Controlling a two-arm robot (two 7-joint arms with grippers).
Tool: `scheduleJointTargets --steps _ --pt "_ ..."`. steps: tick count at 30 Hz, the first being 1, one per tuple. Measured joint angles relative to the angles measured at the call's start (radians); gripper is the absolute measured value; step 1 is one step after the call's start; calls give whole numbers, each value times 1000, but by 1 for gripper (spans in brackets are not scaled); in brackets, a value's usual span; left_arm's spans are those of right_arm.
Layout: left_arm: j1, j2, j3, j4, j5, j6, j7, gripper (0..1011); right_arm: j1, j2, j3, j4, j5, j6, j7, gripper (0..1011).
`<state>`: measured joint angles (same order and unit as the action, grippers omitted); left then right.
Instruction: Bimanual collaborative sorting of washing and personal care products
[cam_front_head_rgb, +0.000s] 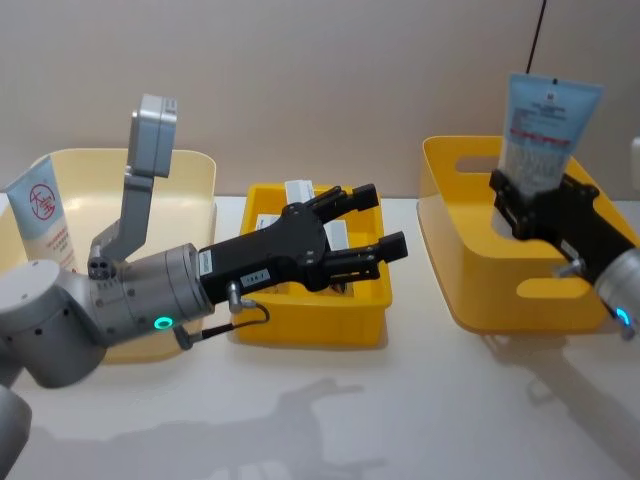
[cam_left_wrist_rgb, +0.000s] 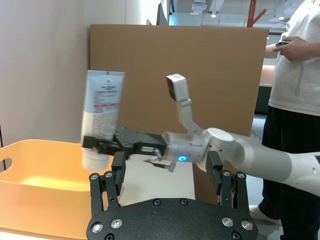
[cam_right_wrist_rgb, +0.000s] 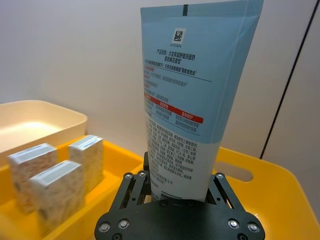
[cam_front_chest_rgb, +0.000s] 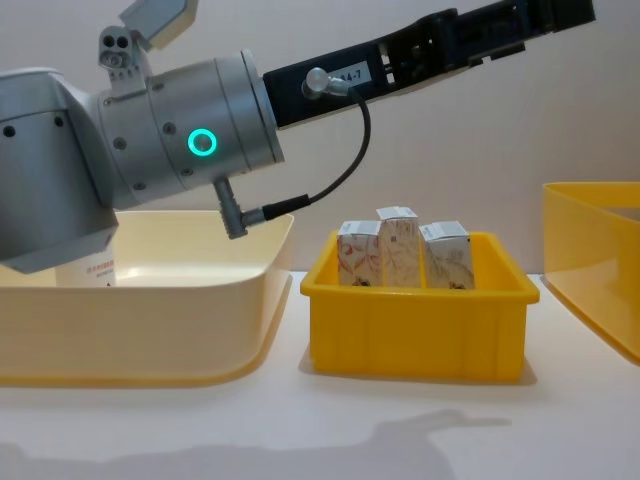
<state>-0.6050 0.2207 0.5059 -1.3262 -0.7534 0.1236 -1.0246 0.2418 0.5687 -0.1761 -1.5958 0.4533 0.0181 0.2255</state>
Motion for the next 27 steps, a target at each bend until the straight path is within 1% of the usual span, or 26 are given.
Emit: scheduleJointTargets --steps 3,4,6,7,9,10,15,18,19,22,27 --pt "0 0 0 0 0 0 0 1000 36 -13 -9 39 -17 -1 -7 419" --pt "0 0 0 0 0 0 0 1000 57 -21 -14 63 -26 -2 -11 419" --pt "0 0 0 0 0 0 0 1000 80 -30 -20 90 -36 -2 -14 419" --pt "0 0 0 0 0 0 0 1000 102 -40 -25 117 -43 -2 -18 419" --pt "0 0 0 0 0 0 0 1000 127 -52 -32 150 -52 2 -20 419" --pt "0 0 0 0 0 0 0 1000 127 -52 -32 150 -52 2 -20 419" --pt "0 0 0 0 0 0 0 1000 179 -85 -46 223 -63 31 -30 419" --pt "0 0 0 0 0 0 0 1000 189 -97 -48 239 -63 48 -36 419" --pt "0 0 0 0 0 0 0 1000 195 -106 -48 250 -64 61 -43 419" --pt "0 0 0 0 0 0 0 1000 201 -121 -48 261 -63 88 -58 419" --pt "0 0 0 0 0 0 0 1000 206 -141 -45 272 -61 119 -76 419"
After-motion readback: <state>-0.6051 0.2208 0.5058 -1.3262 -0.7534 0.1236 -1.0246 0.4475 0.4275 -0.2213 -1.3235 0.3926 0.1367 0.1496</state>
